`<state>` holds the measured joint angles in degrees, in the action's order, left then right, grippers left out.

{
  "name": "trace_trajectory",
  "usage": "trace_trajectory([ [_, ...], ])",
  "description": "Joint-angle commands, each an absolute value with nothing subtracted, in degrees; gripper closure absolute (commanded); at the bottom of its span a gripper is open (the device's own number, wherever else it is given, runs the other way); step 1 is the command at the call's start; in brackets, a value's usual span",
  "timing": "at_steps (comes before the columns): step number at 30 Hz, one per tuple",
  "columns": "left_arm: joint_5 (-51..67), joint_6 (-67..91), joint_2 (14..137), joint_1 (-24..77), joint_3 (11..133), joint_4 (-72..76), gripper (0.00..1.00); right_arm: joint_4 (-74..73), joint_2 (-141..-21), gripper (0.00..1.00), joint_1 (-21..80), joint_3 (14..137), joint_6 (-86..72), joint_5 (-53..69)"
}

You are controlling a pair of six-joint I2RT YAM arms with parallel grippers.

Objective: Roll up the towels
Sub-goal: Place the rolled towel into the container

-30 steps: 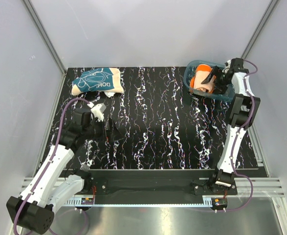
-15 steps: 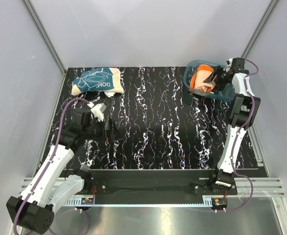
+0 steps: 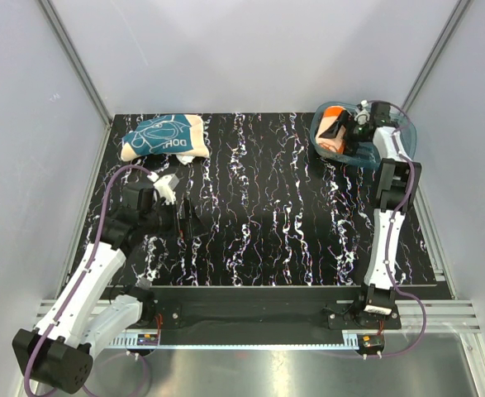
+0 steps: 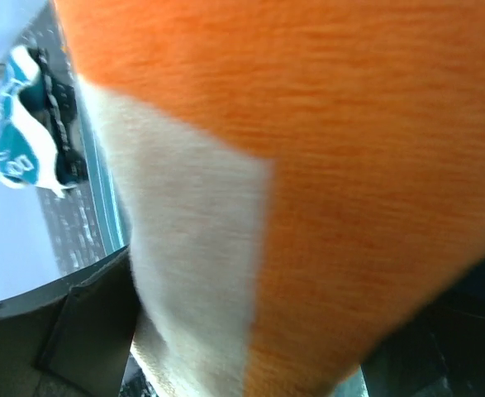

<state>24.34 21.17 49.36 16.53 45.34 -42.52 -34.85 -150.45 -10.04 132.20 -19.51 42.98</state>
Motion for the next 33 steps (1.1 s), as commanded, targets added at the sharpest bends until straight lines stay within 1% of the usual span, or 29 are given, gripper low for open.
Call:
trace_trajectory([
  [1,24.52,20.65,49.57,16.17,45.35,-40.52,0.01,-42.60,-148.99,0.00,-9.14,132.89,-14.42,33.52],
  [2,24.70,20.65,49.57,16.17,45.35,-40.52,0.01,-44.28,-148.19,0.00,-9.23,133.24,-13.98,30.01],
  [3,24.52,20.65,49.40,16.17,45.35,-40.43,0.01,-46.04,-147.49,0.01,-9.23,133.42,-13.10,23.79],
  [6,24.52,20.65,49.22,16.17,45.35,-40.52,0.01,-52.90,-144.94,0.00,-9.23,134.56,-12.13,13.58],
  [11,24.61,20.65,48.96,16.17,45.35,-40.43,0.01,-58.00,-139.75,0.00,-8.88,133.24,-11.34,4.67],
  [14,24.87,20.57,48.95,16.08,45.26,-40.43,0.01,-63.35,-141.15,0.00,-7.92,137.96,-10.11,0.10],
  [15,24.96,20.57,48.96,16.08,45.26,-40.43,0.01,-64.76,-141.50,0.00,-7.65,139.12,-10.11,-4.44],
  [18,25.05,20.48,48.96,16.08,45.35,-40.43,0.01,-66.36,-140.02,0.00,-7.56,138.26,-10.98,-6.58],
  [23,24.87,20.48,48.60,16.08,45.26,-40.34,0.01,-64.86,-134.39,0.00,-7.65,132.02,-12.21,-5.72],
  [26,25.14,20.48,48.78,16.08,45.35,-40.34,0.01,-64.78,-130.18,0.00,-7.65,128.77,-13.09,-3.00],
  [29,25.22,20.39,48.95,16.08,45.35,-40.43,0.01,-60.75,-123.33,0.00,-7.65,122.80,-14.50,-0.18],
  [30,25.14,20.39,48.96,16.00,45.35,-40.43,0.01,-58.47,-120.53,0.00,-7.73,121.65,-14.76,2.61],
  [33,25.31,20.39,49.04,16.00,45.35,-40.34,0.01,-55.47,-118.31,0.00,-8.35,120.76,-16.08,6.92],
])
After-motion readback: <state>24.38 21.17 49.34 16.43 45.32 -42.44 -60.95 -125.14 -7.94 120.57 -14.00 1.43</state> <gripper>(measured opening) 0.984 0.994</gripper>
